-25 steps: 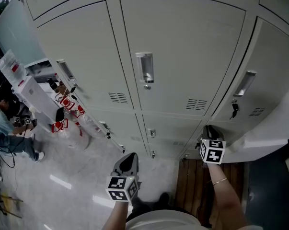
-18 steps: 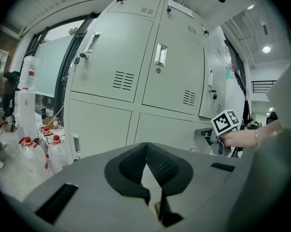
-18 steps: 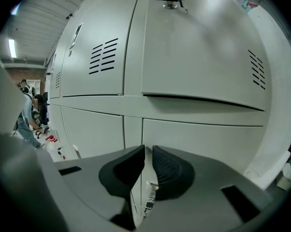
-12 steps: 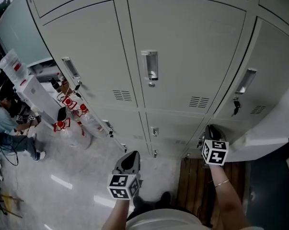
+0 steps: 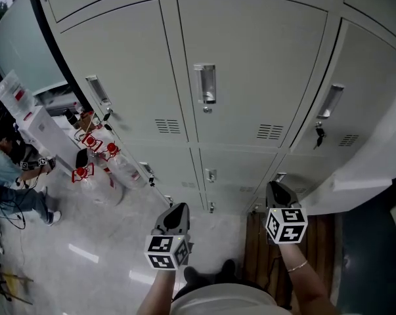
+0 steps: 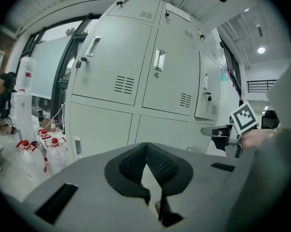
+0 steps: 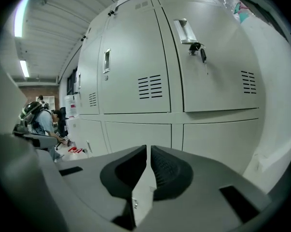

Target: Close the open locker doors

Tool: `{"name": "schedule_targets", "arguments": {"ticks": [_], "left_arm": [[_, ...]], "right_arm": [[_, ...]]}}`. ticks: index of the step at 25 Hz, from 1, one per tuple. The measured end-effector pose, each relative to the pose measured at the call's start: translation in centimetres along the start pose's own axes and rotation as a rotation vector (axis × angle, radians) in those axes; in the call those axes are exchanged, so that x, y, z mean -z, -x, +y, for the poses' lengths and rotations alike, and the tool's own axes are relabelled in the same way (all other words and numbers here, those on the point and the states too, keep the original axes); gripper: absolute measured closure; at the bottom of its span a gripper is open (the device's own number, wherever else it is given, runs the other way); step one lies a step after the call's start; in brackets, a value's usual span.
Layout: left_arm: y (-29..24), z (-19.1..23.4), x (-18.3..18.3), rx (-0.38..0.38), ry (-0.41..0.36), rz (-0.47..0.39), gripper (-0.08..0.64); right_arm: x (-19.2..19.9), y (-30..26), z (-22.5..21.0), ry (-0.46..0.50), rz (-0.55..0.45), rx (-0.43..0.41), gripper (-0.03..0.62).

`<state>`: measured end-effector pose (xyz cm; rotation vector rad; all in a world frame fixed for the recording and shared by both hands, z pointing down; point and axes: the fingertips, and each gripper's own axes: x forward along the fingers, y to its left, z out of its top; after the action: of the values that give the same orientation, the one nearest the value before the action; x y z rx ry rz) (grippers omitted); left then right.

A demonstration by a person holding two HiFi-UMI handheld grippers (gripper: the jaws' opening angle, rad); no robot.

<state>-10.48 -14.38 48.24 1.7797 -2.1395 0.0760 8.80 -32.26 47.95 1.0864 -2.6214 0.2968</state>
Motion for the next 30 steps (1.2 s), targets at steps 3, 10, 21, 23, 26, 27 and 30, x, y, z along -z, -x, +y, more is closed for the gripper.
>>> {"name": "schedule_targets", "arguments": {"ticks": [3, 10, 21, 23, 26, 27, 30], "left_arm": [[0.6, 0.3, 0.0, 0.004, -0.004, -0.002, 0.54], [2.2, 0.8, -0.1, 0.014, -0.002, -0.007, 0.54], [4.4, 2.2, 0.0, 0.013, -0.004, -0.026, 0.54], [4.8, 2.3, 0.0, 0.013, -0.003, -0.026, 0.54], [5.4, 2.7, 0.0, 0.008, -0.002, -0.033, 0.54], [5.5, 2.7, -0.1, 0.007, -0.001, -0.034, 0.54], [5.8, 3.2, 0.0, 0.0, -0.008, -0.044, 0.539]], "right_arm": [[0.5, 1.6, 2.2, -0.018, -0.005, -0.028, 0.584], [2.2, 4.4, 6.3, -0.055, 0.01, -0.07, 0.601], [2.3, 6.1, 10.1, -0.044, -0.012, -0.102, 0.604], [2.0, 6.2, 10.4, -0.039, -0.018, -0.101, 0.603], [1.8, 6.5, 10.8, -0.033, -0.024, -0.103, 0.603], [1.8, 6.6, 10.9, -0.031, -0.026, -0.104, 0.603], [1.6, 6.8, 11.3, -0.017, -0.033, -0.105, 0.597]]}}
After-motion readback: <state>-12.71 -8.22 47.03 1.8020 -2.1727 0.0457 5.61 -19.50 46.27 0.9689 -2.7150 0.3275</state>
